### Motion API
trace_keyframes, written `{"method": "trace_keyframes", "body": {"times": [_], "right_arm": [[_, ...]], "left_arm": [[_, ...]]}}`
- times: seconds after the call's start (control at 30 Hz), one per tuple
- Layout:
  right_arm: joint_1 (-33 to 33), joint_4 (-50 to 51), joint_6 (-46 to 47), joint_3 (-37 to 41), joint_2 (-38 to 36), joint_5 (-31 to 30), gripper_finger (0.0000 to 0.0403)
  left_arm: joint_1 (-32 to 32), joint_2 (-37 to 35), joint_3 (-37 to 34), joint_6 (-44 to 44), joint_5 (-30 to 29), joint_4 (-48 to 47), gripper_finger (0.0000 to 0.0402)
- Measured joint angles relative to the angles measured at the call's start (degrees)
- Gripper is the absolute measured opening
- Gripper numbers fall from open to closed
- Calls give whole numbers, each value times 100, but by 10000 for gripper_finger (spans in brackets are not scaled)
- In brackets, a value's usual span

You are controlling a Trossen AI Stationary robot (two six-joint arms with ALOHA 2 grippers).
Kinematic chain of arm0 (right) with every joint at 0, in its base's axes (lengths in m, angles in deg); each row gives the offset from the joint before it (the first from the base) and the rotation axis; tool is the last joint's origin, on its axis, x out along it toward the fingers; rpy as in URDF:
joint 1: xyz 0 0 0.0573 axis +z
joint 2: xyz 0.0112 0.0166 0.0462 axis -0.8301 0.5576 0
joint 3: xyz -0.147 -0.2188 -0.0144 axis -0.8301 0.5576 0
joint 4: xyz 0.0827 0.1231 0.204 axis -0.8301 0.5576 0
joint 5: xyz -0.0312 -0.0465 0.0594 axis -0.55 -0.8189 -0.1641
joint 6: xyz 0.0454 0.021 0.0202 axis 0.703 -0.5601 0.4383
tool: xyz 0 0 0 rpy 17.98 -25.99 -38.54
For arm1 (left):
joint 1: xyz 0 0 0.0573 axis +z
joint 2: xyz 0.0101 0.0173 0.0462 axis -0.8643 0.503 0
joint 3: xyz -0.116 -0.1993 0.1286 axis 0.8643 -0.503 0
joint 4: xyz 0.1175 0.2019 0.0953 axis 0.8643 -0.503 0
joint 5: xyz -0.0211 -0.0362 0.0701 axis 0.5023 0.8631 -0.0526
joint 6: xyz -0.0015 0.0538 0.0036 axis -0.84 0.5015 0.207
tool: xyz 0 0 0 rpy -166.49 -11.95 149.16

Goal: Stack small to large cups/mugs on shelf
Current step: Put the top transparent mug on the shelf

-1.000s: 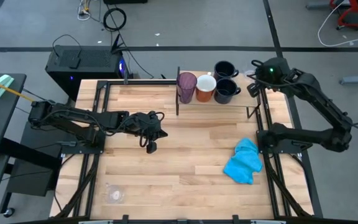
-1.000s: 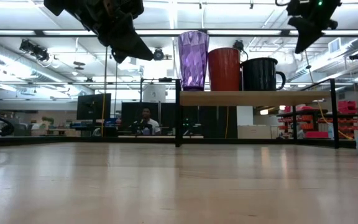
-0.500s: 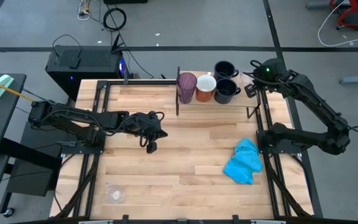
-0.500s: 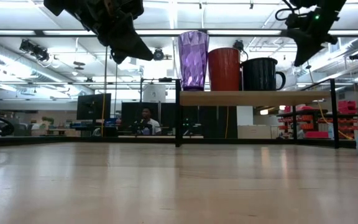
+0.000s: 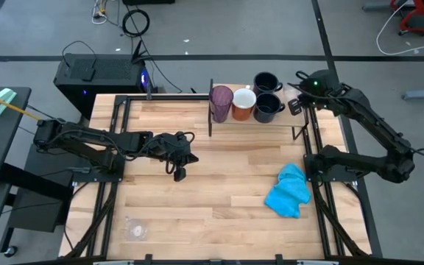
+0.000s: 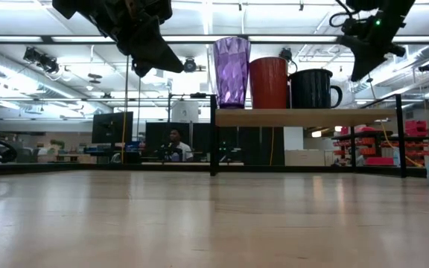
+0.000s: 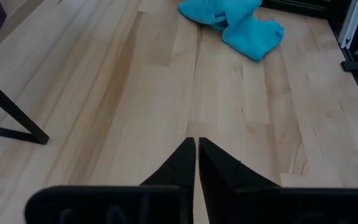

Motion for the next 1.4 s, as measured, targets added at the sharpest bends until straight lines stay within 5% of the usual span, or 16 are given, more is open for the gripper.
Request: {"method": "trace_keyframes", "body": {"times": [0.43, 0.77, 1.4], "right_arm": [[-4, -254, -7, 385, -49, 23, 22], [-53, 165, -1097, 374, -197, 25, 24], [-116, 1087, -1711, -1137, -86, 357, 21]], "left_arm": [[-123, -2, 0, 11, 1, 0, 24], [-118, -2, 0, 17, 0, 0, 17], [-119, -2, 0, 353, -1, 124, 13]]}}
